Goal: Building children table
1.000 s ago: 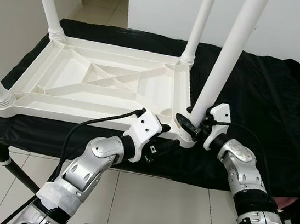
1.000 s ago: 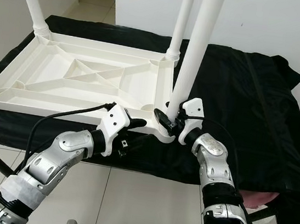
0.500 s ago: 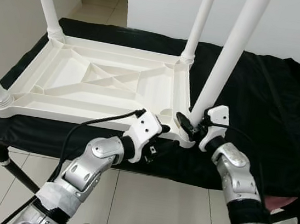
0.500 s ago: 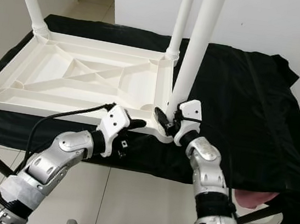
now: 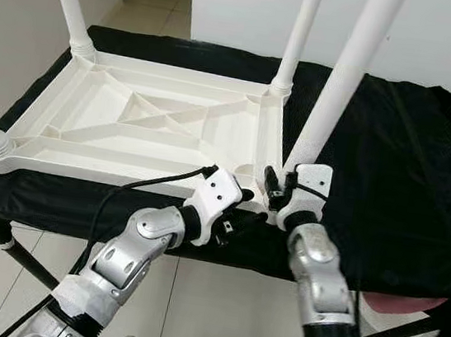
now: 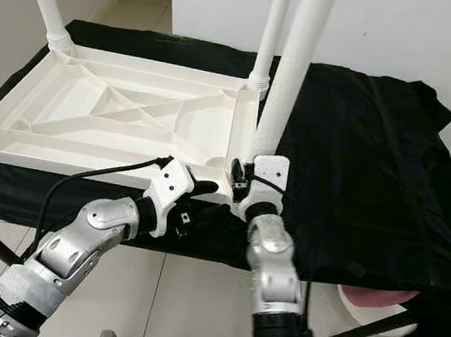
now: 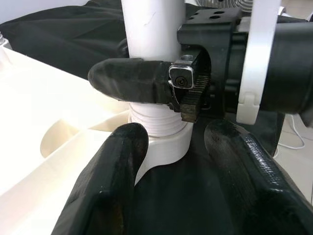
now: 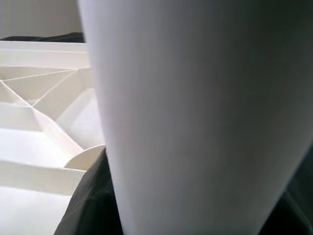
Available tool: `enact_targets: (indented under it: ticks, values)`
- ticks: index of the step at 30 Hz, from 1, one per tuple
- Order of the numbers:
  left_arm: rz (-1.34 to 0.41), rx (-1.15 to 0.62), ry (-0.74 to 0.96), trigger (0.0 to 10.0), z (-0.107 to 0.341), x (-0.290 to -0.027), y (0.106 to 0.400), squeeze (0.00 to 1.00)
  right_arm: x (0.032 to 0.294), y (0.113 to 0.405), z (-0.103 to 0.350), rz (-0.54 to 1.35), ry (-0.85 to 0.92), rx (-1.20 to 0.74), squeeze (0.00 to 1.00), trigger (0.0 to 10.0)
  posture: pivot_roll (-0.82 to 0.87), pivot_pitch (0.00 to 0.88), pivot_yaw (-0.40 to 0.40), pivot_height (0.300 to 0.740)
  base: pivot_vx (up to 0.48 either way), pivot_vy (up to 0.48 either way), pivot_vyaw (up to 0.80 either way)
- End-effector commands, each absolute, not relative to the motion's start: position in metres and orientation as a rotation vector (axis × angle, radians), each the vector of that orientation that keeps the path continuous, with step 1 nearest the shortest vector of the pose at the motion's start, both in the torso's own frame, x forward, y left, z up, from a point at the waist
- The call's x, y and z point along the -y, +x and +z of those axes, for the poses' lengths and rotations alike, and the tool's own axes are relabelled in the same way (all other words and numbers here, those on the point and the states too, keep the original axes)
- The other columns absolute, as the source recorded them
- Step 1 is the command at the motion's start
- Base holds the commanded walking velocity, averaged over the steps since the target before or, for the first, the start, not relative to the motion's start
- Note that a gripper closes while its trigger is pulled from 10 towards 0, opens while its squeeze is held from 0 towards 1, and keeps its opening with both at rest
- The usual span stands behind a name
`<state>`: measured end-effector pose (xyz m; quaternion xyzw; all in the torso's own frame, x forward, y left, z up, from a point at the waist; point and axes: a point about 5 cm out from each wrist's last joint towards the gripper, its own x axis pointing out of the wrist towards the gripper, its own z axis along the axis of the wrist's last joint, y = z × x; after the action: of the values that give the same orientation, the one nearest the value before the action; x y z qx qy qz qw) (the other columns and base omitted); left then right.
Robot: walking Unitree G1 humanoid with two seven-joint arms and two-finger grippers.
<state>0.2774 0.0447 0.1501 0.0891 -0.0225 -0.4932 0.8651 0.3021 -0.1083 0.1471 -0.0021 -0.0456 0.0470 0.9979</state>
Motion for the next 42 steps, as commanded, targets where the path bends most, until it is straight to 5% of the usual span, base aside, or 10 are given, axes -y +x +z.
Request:
enact_targets:
  ticks: [1, 8, 9, 18, 19, 20, 42]
  values:
    - [-1.090, 0.028, 0.190, 10.0, 0.147, -0.043, 0.272, 0.00, 0.102, 0.299, 0.145, 0.110, 0.008, 0.082, 0.00, 10.0, -0.09, 0.041, 0.019, 0.740, 0.000, 0.000, 0.00]
    - [-1.087, 0.027, 0.190, 10.0, 0.147, -0.044, 0.272, 0.00, 0.105, 0.299, 0.148, 0.099, 0.016, 0.083, 0.00, 10.0, -0.08, 0.038, 0.016, 0.740, 0.000, 0.000, 0.00]
    - [-1.087, 0.027, 0.190, 10.0, 0.146, -0.043, 0.271, 0.00, 0.108, 0.300, 0.150, 0.099, 0.022, 0.088, 1.00, 10.0, -0.08, 0.033, 0.013, 0.740, 0.000, 0.000, 0.00]
    - [-1.083, 0.032, 0.190, 10.0, 0.147, -0.042, 0.273, 0.00, 0.129, 0.307, 0.168, 0.157, 0.052, 0.147, 1.00, 10.0, -0.09, 0.023, 0.005, 0.740, 0.000, 0.000, 0.00]
    - [-1.082, 0.032, 0.191, 10.0, 0.147, -0.043, 0.273, 0.00, 0.130, 0.308, 0.169, 0.188, 0.051, 0.144, 0.73, 10.0, -0.09, 0.023, 0.005, 0.740, 0.000, 0.000, 0.00]
    - [-1.082, 0.032, 0.191, 10.0, 0.147, -0.043, 0.273, 0.00, 0.132, 0.308, 0.169, 0.226, 0.062, 0.135, 0.00, 10.0, -0.09, 0.023, 0.005, 0.740, 0.000, 0.000, 0.00]
    - [-1.110, 0.006, 0.200, 10.0, 0.144, -0.046, 0.269, 0.00, 0.145, 0.327, 0.156, 0.706, -0.183, 0.064, 0.00, 10.0, -0.08, 0.024, 0.018, 0.740, 0.000, 0.000, 0.00]
